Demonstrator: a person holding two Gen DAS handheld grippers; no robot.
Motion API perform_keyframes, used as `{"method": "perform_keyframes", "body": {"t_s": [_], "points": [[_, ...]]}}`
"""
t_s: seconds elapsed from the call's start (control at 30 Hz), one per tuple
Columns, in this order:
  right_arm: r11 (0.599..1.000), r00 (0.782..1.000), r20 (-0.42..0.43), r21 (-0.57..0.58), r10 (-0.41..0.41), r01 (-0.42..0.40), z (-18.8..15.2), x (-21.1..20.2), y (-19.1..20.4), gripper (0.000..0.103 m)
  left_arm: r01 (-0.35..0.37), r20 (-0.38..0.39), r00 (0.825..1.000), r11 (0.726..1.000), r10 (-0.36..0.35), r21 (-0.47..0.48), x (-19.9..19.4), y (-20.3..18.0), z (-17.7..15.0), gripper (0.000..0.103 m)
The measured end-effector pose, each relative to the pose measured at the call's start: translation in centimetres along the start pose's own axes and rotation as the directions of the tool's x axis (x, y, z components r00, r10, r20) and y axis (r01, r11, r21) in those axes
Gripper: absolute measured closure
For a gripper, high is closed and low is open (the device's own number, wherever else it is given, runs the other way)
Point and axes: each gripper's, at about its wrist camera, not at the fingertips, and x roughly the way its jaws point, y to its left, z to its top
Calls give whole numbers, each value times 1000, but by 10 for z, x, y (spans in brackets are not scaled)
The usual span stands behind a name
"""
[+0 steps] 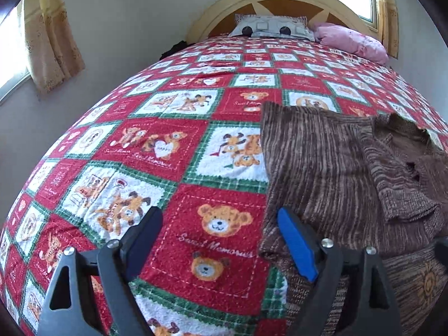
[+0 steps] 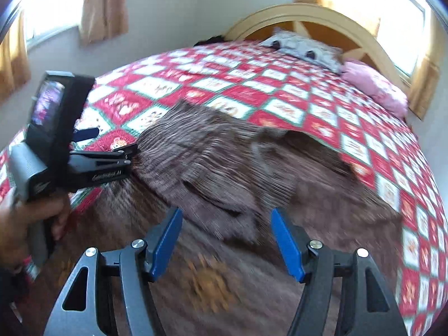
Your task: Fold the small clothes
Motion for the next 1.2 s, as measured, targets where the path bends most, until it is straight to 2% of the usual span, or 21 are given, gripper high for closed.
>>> {"method": "perform_keyframes", "body": {"t_s": [0.07, 0.17, 0.2, 0.27, 0.33, 0.37, 0.43, 0.5, 0.57, 0.7, 0.77, 0.87, 0.9, 0.93, 0.97, 1.0, 1.07, 1.1, 1.2], "points": [[999, 998, -68, -37, -13, 10, 6, 32, 11, 36, 13, 2, 1000, 1000, -13, -15, -1, 2, -1, 15], [999, 996, -84, -24, -37, 35, 13, 53, 8, 48, 27, 3, 1000, 999, -27, -30, -1, 4, -3, 14], [999, 995, -89, 0, -47, 47, 18, 55, 1, 48, 29, 2, 1000, 999, -29, -31, 0, 4, -3, 14], [990, 989, -73, 43, -132, 135, 28, 52, -19, 48, 32, -2, 999, 999, -33, -32, 1, 4, -3, 14], [968, 972, -75, 101, -224, 231, 35, 49, -48, 48, 32, -4, 999, 999, -32, -34, 2, 5, -3, 13], [944, 957, -84, 161, -278, 288, 36, 45, -72, 48, 32, -4, 999, 999, -32, -35, 2, 5, -3, 13], [919, 950, -103, 240, -295, 312, 34, 38, -99, 48, 30, -4, 1000, 999, -30, -33, 2, 5, -3, 13], [919, 967, -99, 301, -236, 256, 26, 30, -113, 48, 30, -2, 1000, 999, -30, -35, 1, 5, -3, 13], [942, 986, -42, 295, -158, 164, 22, 18, -102, 48, 21, 2, 1000, 999, -21, -28, 1, 4, -3, 12], [994, 1000, 14, 112, -23, 22, 28, 16, -35, 48, 22, 5, 1000, 999, -22, -29, 1, 5, -3, 12], [1000, 1000, -12, 10, 9, -9, 30, 29, 1, 48, 28, 4, 1000, 999, -28, -37, 2, 6, -3, 11], [1000, 997, -75, -22, 12, -13, 27, 54, 20, 48, 38, 2, 999, 998, -38, -44, 3, 8, -2, 11], [1000, 996, -94, -4, 0, 0, 24, 63, 17, 50, 40, 2, 999, 998, -40, -44, 3, 8, -2, 11], [999, 996, -84, 33, 9, -6, 24, 64, 13, 59, 41, 3, 999, 998, -41, -45, 3, 8, -2, 11], [997, 997, -77, 83, 6, 1, 26, 62, 2, 81, 42, 4, 999, 998, -42, -45, 2, 8, -3, 11], [994, 998, -69, 113, 0, 7, 28, 59, -6, 90, 43, 5, 999, 998, -43, -45, 2, 8, -3, 11], [986, 999, -43, 165, -2, 9, 33, 52, -23, 94, 42, 4, 999, 998, -42, -44, 2, 8, -3, 11], [983, 999, -37, 178, -33, 40, 37, 50, -33, 98, 41, 4, 999, 998, -41, -44, 2, 7, -4, 11], [968, 996, -46, 232, -82, 91, 48, 47, -63, 98, 42, 4, 999, 998, -42, -45, 2, 7, -4, 11]]}}
